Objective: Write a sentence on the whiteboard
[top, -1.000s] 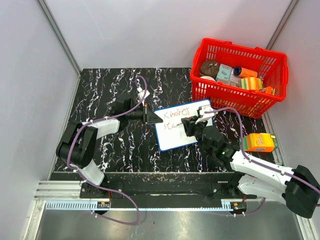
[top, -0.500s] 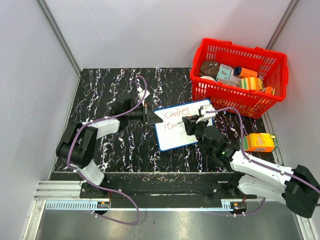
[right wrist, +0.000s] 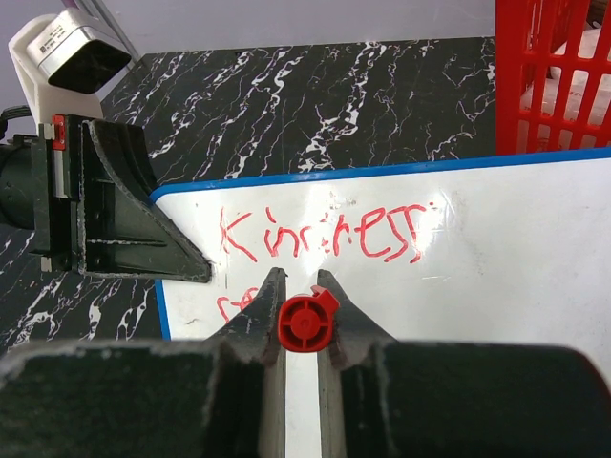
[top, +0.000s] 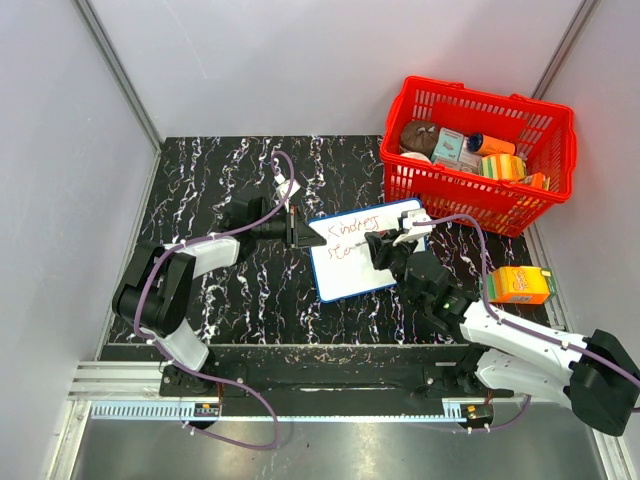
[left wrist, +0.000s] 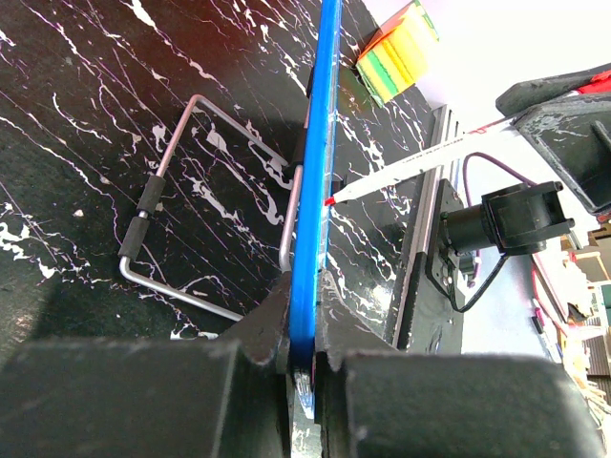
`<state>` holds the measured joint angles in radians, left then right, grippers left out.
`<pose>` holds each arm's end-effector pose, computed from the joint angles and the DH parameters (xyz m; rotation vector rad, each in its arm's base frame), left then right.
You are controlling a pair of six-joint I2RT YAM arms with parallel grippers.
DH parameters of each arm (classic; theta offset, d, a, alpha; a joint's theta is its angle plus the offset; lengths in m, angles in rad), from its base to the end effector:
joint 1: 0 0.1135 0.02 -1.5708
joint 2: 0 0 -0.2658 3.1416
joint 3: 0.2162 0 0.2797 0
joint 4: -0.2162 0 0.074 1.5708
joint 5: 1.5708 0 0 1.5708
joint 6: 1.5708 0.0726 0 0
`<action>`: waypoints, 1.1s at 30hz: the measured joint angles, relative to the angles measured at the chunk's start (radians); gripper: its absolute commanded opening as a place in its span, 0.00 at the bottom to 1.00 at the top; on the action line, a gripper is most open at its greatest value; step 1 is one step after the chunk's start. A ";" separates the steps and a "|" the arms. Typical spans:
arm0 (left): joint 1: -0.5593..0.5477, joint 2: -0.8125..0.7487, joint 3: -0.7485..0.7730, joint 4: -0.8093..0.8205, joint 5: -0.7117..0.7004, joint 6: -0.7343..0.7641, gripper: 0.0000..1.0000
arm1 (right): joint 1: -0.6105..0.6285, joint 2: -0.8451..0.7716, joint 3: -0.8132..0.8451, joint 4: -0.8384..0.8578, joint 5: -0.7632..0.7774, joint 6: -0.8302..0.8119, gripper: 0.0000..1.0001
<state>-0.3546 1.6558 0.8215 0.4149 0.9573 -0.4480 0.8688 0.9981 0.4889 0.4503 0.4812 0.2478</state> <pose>0.3323 -0.1863 0.1691 0.5744 2.0114 -1.4495 0.2077 0.1935 0.2480 -0.1365 1.6376 0.4664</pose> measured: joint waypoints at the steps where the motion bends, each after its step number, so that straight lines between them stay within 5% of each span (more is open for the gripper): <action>1: 0.000 0.000 0.001 -0.002 0.000 0.000 0.00 | 0.000 0.000 0.000 0.000 0.000 0.001 0.00; 33: -0.003 0.000 0.003 -0.005 0.000 0.008 0.00 | 0.000 -0.082 0.001 -0.087 0.002 0.025 0.00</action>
<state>-0.3580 1.6558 0.8249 0.4099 0.9573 -0.4397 0.8688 0.9165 0.4896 0.3634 0.4835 0.2726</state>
